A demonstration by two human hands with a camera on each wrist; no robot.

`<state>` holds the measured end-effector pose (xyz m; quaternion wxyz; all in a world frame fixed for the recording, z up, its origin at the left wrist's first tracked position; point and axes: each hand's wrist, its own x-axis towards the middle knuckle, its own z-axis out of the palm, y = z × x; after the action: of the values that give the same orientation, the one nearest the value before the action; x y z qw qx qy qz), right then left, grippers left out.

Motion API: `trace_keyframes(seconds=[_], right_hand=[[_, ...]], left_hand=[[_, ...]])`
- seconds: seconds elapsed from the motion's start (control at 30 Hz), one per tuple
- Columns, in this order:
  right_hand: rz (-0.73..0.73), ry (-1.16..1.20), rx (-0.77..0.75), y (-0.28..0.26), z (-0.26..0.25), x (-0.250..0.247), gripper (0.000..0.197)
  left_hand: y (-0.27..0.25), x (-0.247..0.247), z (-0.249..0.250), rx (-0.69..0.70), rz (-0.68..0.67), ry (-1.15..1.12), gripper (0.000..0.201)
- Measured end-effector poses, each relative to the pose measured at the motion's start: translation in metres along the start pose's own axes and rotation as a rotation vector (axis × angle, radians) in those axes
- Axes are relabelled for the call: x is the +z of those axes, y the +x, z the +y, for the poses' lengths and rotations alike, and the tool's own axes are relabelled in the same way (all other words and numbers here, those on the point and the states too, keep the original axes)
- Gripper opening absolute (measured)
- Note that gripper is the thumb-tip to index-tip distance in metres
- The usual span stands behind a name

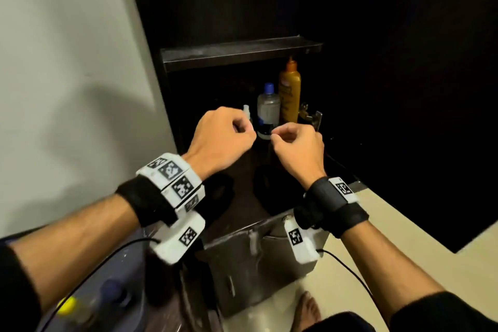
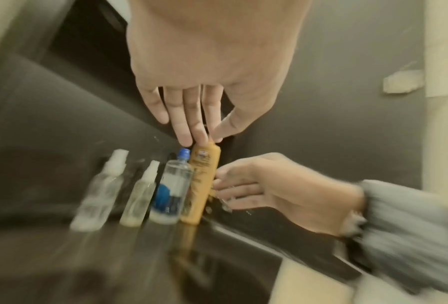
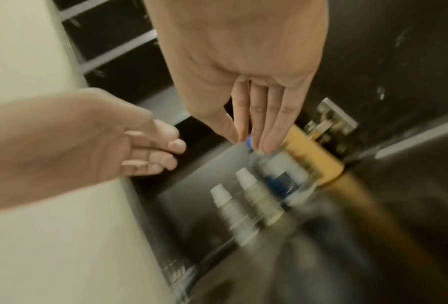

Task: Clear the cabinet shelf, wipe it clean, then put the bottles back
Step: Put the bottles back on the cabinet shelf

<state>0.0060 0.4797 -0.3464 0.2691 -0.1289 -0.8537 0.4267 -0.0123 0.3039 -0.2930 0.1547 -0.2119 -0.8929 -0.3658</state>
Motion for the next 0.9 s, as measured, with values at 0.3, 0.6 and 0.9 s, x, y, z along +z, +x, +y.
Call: trace_keyframes(seconds=[0.3,0.6,0.9], right_hand=[[-0.353,0.136,-0.064,-0.146,-0.065,0.050,0.013],[-0.664,-0.204,-0.235,-0.240,-0.125,0.134,0.045],[-0.839,-0.687,-0.415,-0.268,-0.125,0.170,0.036]], left_hand=[[-0.165,-0.113,-0.094,-0.299,0.016,-0.107,0.018],[-0.276,-0.183,-0.189,-0.528,0.058,0.073,0.029],[-0.268,-0.136,-0.184,-0.465,-0.218,0.240,0.016]])
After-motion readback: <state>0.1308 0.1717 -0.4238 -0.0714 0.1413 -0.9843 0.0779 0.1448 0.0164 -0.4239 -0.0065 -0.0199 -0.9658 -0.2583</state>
